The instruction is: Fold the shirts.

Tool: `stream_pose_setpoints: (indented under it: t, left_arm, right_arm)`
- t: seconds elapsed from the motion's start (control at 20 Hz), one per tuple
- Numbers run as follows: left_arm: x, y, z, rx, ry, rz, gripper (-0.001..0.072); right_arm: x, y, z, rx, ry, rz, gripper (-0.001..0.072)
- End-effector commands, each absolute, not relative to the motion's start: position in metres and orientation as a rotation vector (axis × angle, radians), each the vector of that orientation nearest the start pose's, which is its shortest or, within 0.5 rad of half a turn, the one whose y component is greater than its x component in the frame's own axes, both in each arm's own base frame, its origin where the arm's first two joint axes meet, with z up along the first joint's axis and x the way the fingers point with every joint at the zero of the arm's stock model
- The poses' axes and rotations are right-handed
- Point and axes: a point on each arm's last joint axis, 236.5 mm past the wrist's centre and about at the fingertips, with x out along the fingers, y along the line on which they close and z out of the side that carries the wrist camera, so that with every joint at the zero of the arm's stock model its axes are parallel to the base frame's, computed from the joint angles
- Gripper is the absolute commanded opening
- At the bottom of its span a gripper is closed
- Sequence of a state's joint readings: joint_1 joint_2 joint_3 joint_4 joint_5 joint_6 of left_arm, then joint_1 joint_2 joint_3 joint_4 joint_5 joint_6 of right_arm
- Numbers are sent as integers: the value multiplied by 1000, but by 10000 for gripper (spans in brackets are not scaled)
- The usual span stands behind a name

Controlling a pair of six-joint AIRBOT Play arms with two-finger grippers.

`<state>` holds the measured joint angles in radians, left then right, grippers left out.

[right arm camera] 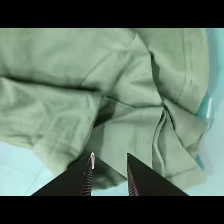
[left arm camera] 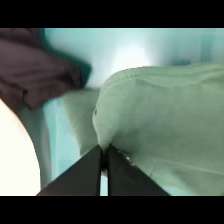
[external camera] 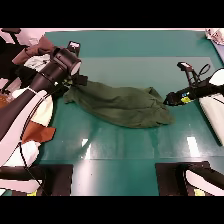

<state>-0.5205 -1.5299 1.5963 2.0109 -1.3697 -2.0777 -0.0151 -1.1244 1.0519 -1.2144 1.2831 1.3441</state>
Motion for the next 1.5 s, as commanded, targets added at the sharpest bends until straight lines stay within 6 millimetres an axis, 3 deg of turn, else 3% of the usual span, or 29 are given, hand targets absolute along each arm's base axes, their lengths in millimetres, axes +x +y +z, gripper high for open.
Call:
stream_pose_setpoints:
  t: [0.0, 0.15, 0.3, 0.45, 0.5, 0.6, 0.7, 0.8, 0.95, 1.1, 1.25, 1.35, 1.45]
  left_arm:
    - [414, -126, 52, 181, 1239, 134, 29]
    - [401, -144, 59, 167, 1249, 71, 29]
    - [392, -161, 83, 157, 1191, 16, 29]
    - [383, -163, 100, 157, 1166, -3, 28]
    - [380, -160, 104, 159, 1165, 5, 29]
    - [382, -155, 125, 145, 1097, -1, 28]
    - [383, -157, 160, 97, 986, -43, 28]
    - [368, -150, 183, 106, 955, -76, 28]
    - [340, -153, 168, 119, 1048, -131, 28]
    - [326, -173, 118, 88, 1145, -205, 28]
    - [317, -178, 76, 86, 1205, -223, 28]
    - [312, -177, 62, 93, 1231, -220, 28]
    - [313, -178, 61, 92, 1225, -223, 28]
  right_arm:
    - [333, 72, 27, 154, 1294, 344, 269]
    - [352, 57, 31, 188, 1220, 292, 269]
    - [363, 53, 26, 196, 1200, 274, 270]
    - [377, 78, 19, 273, 1174, 364, 289]
    - [382, 84, 17, 299, 1166, 385, 349]
    - [387, 86, 7, 320, 1177, 384, 349]
    - [390, 80, 4, 347, 1178, 369, 349]
    - [397, 72, 6, 357, 1149, 344, 349]
    - [408, 69, 9, 352, 1102, 321, 349]
    - [420, 76, 13, 328, 1048, 318, 349]
    - [437, 78, 18, 312, 976, 297, 349]
    - [442, 77, 8, 315, 978, 285, 407]
    - [443, 78, -9, 326, 1017, 281, 499]
